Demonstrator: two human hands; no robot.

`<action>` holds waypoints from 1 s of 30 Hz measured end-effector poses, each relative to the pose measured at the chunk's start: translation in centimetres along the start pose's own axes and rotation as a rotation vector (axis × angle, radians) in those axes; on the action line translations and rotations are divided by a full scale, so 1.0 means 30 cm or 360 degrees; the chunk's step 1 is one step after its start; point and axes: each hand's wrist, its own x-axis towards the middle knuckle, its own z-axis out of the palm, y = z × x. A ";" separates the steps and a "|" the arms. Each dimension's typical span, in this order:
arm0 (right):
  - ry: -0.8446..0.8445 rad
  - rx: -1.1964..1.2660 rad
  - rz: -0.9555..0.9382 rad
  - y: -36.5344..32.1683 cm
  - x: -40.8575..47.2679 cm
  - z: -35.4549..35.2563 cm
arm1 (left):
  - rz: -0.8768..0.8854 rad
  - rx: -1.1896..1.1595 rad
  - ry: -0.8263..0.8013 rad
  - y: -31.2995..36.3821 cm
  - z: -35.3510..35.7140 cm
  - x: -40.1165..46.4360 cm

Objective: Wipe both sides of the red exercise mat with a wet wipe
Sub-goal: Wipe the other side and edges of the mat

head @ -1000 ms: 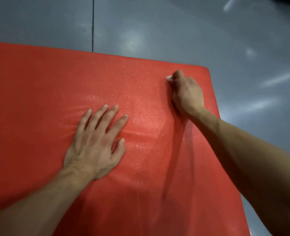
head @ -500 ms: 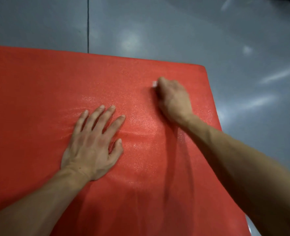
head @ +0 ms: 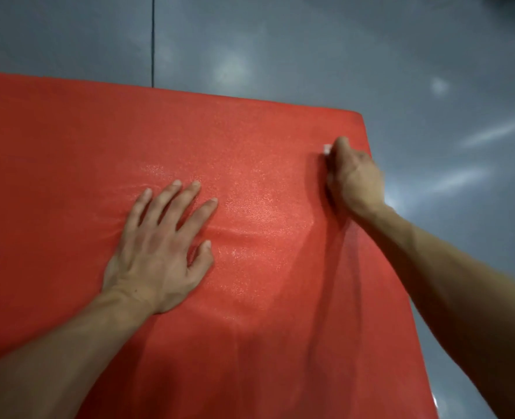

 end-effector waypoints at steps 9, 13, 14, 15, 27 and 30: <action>-0.0119 0.0319 -0.0678 -0.282 -0.164 -0.010 | -0.0006 0.0014 -0.0025 0.000 -0.006 0.003; -0.0027 0.0122 -0.0319 -0.084 -0.071 0.006 | -0.0007 -0.0002 -0.0005 0.000 -0.004 0.002; 0.0015 0.0072 -0.0072 -0.018 -0.045 0.003 | -0.0008 -0.0007 0.0005 -0.002 -0.004 -0.001; 0.0029 0.0034 0.0118 0.031 -0.033 0.000 | -0.0003 -0.0007 0.0011 -0.002 -0.002 0.001; 0.0027 0.0145 -0.0137 -0.072 -0.136 -0.004 | -0.0006 -0.0024 0.0029 -0.002 0.004 0.003; 0.0062 0.0101 0.0344 0.016 -0.111 -0.013 | -0.0015 -0.0014 -0.0008 -0.001 0.004 0.002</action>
